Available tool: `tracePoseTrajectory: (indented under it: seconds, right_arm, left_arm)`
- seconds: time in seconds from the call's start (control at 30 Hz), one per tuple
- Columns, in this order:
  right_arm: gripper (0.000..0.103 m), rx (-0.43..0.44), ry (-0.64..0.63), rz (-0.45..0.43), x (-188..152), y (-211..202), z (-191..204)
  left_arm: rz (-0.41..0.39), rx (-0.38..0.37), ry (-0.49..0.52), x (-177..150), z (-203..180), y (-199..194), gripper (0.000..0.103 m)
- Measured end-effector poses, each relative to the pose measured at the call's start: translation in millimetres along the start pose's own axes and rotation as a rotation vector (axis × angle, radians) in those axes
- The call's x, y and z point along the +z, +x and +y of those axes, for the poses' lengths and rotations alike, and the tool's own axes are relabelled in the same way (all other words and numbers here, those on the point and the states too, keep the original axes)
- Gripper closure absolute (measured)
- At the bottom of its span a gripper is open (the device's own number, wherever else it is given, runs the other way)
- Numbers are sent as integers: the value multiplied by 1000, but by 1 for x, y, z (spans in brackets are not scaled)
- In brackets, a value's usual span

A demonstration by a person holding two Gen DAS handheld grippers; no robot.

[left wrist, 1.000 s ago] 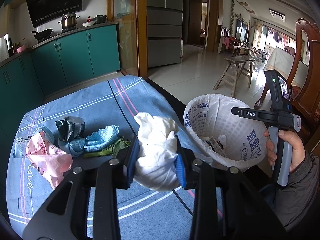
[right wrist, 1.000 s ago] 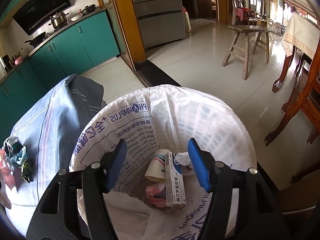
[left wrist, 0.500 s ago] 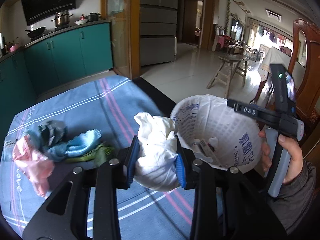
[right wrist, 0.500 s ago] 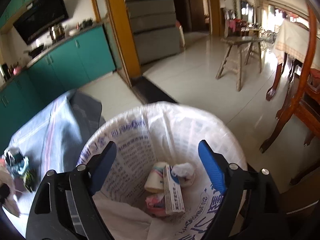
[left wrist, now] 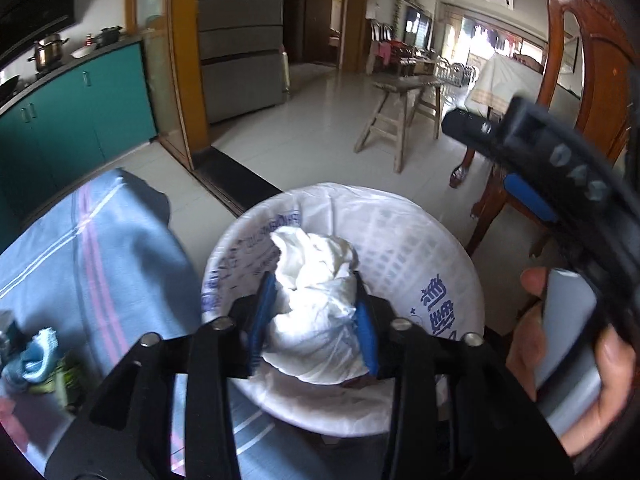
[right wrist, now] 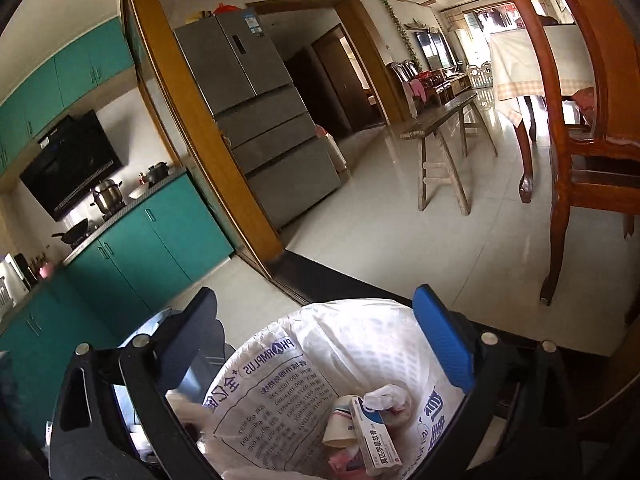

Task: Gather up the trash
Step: 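Move both tools back over the table toward the remaining trash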

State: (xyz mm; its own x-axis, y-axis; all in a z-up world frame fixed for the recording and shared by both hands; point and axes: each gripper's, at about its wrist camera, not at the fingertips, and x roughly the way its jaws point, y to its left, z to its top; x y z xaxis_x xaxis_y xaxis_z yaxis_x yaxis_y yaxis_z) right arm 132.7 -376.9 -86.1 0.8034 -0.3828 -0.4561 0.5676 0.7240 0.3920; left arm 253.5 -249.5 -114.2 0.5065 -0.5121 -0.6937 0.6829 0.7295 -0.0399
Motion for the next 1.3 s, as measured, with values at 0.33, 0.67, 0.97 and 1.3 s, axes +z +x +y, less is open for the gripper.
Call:
tracePoseTrajectory:
  seconds: [0.33, 0.67, 0.97, 1.3]
  right_arm:
    - [3, 21, -118, -72, -7, -9, 28]
    - [4, 249, -424, 176, -65, 23, 127]
    - [4, 408, -543, 420, -116, 72, 252]
    - [4, 566, -521, 611, -163, 89, 292]
  left_arm:
    - [-69, 231, -78, -10, 63, -40, 26]
    - [-140, 740, -395, -57, 260, -153, 22]
    - [-54, 549, -808, -120, 415, -176, 23]
    - [36, 397, -844, -144, 428, -138, 22]
